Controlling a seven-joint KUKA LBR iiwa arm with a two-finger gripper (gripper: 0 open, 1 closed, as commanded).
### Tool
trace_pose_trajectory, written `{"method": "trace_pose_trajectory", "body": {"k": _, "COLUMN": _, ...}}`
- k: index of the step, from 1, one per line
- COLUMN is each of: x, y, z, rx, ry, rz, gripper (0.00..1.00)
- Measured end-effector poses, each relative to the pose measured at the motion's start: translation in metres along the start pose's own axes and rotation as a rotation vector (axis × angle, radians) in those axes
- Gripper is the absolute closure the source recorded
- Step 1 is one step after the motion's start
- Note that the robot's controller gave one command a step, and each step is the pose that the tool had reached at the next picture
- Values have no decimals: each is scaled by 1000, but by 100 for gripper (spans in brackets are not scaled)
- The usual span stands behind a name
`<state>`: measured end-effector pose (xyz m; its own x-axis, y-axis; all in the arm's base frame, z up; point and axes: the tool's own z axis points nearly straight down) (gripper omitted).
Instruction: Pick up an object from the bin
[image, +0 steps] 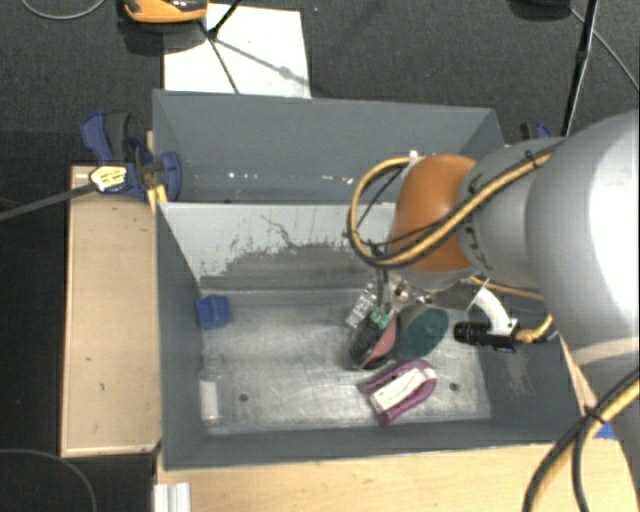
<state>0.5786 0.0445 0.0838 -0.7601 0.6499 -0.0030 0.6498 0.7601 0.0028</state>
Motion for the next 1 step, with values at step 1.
{"method": "trace_pose_trajectory", "body": {"k": 1, "x": 0, "y": 0, "z": 0, "rx": 0, "ry": 0, "rz": 1, "gripper": 0}}
